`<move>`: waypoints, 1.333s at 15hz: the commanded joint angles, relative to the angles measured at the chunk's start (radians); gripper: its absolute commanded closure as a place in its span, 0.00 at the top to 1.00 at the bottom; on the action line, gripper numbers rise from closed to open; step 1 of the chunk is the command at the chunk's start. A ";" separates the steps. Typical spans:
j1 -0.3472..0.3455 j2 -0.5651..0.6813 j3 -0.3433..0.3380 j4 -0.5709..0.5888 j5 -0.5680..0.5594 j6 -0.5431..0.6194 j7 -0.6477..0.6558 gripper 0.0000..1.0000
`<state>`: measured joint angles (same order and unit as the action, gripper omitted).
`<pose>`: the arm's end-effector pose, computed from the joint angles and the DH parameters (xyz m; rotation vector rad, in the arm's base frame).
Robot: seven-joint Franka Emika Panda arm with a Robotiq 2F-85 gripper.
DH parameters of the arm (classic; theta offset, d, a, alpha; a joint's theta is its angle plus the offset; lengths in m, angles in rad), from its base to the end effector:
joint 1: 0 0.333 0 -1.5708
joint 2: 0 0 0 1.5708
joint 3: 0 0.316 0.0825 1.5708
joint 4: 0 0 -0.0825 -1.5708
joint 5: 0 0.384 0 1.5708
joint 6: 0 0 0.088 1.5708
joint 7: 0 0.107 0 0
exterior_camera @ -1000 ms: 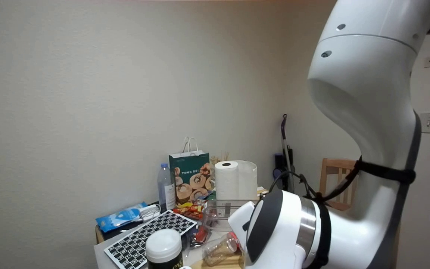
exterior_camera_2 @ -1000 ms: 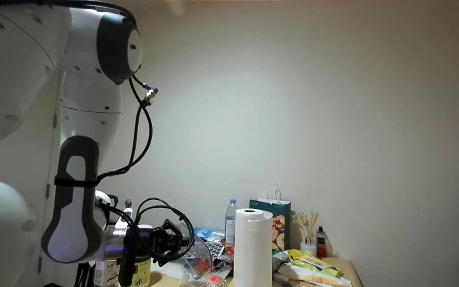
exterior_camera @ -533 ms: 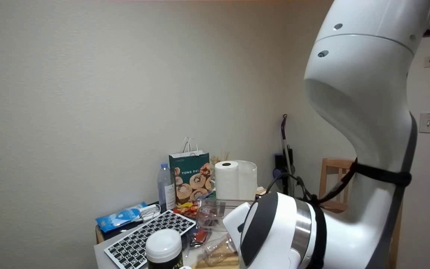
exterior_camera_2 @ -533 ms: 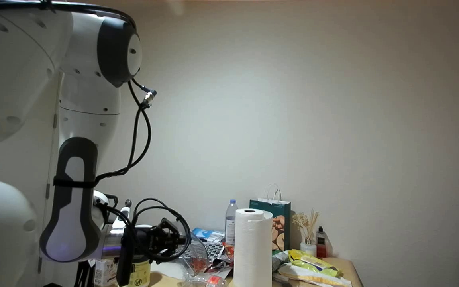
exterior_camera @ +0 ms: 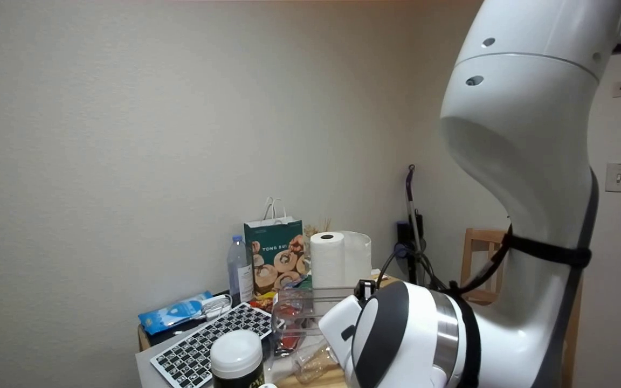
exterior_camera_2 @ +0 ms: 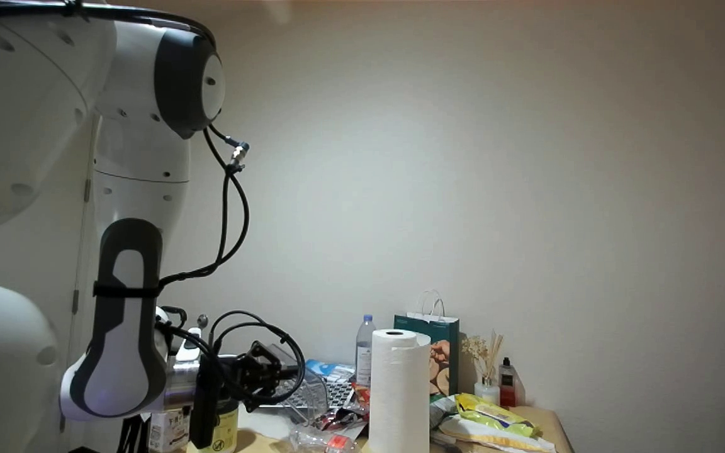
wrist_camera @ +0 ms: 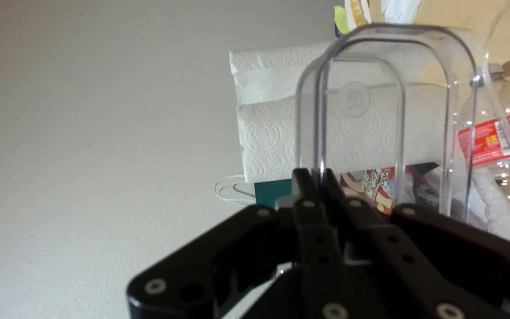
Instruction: Pour the content from one plastic container to another
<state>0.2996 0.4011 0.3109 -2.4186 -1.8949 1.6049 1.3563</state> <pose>0.4291 0.1893 0.1744 1.5527 0.6198 0.8044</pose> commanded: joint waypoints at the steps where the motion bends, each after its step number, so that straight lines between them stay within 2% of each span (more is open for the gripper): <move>1: -0.002 -0.020 0.001 -0.042 -0.073 -0.019 -0.004 0.05; 3: -0.022 -0.032 0.004 -0.051 -0.073 0.030 -0.018 0.05; 8: -0.114 -0.107 -0.020 -0.115 -0.023 0.253 -0.100 0.05; 13: -0.165 -0.198 -0.082 -0.197 0.000 0.237 -0.155 0.05; 15: -0.189 -0.241 -0.104 -0.226 0.018 0.277 -0.179 0.05; 17: -0.241 -0.303 -0.129 -0.258 0.027 0.464 -0.160 0.05; 20: -0.285 -0.364 -0.187 -0.308 0.016 0.671 -0.093 0.05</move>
<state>0.0605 0.1494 0.1599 -2.6455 -1.8857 2.1124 1.2337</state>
